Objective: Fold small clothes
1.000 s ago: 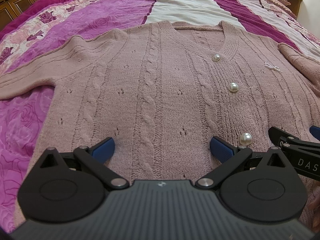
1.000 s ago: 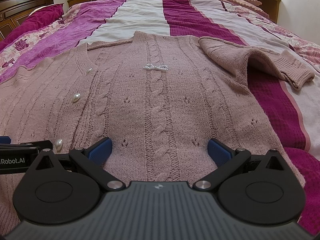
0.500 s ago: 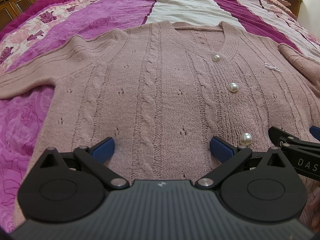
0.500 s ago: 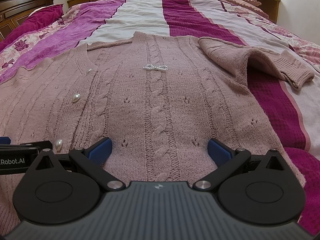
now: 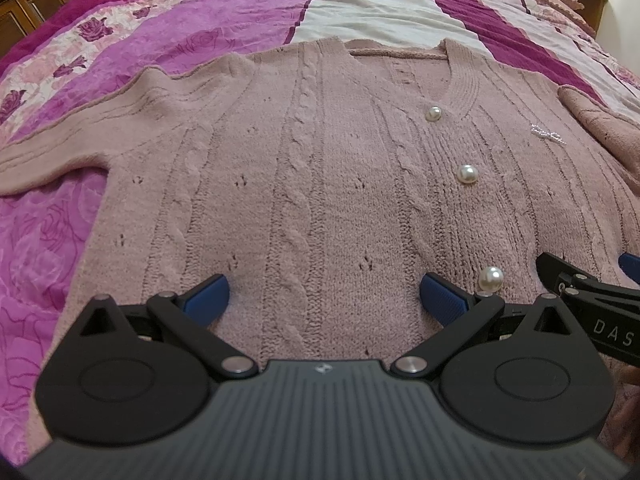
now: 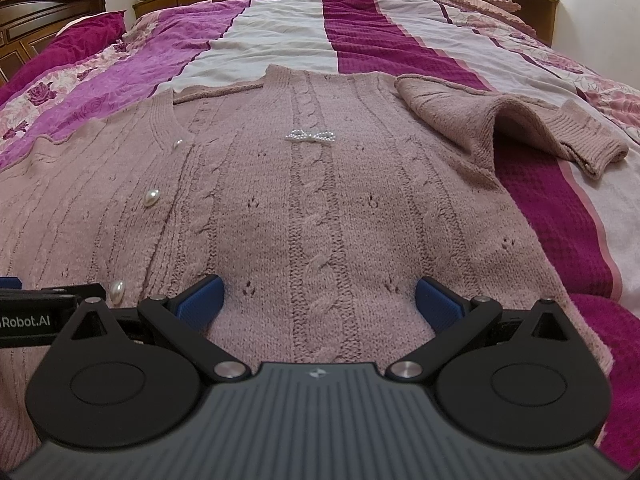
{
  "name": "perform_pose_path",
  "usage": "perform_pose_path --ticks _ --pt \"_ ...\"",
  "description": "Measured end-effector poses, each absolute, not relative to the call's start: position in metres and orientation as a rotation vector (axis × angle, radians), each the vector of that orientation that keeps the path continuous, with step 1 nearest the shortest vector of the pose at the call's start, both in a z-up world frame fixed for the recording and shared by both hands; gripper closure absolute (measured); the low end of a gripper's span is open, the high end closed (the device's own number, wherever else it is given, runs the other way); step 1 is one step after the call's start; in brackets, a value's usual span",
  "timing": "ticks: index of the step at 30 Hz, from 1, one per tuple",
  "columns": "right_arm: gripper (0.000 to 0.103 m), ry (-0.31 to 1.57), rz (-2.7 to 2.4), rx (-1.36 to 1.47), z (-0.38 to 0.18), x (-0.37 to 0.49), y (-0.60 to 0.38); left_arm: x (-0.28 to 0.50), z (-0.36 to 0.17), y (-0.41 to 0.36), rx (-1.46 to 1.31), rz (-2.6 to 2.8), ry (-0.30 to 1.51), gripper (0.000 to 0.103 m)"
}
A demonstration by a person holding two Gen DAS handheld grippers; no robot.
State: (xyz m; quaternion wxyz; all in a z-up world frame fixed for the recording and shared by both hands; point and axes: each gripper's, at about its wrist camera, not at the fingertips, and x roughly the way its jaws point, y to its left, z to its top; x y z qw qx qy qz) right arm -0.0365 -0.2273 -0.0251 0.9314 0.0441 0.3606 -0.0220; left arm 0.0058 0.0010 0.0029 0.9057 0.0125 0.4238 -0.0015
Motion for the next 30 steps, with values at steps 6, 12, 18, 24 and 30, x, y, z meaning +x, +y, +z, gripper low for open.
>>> perform_pose_path --ticks 6,12,18,24,30 --pt "0.000 0.742 -0.042 0.093 -0.025 -0.036 -0.229 0.009 0.003 0.001 0.033 -0.005 0.878 0.000" --pt "0.000 0.771 0.002 0.152 -0.016 -0.032 -0.239 0.011 0.006 0.001 0.030 -0.010 0.901 0.000" --pt "0.000 0.749 0.085 0.202 0.007 -0.032 -0.254 0.009 0.014 0.004 0.004 -0.018 0.903 0.000" --pt "0.000 0.693 0.125 0.236 0.039 -0.031 -0.280 0.008 0.020 0.001 0.006 -0.016 0.887 0.000" --pt "0.000 0.644 0.068 0.269 0.057 -0.026 -0.323 0.011 0.014 0.000 0.007 -0.007 0.904 0.000"
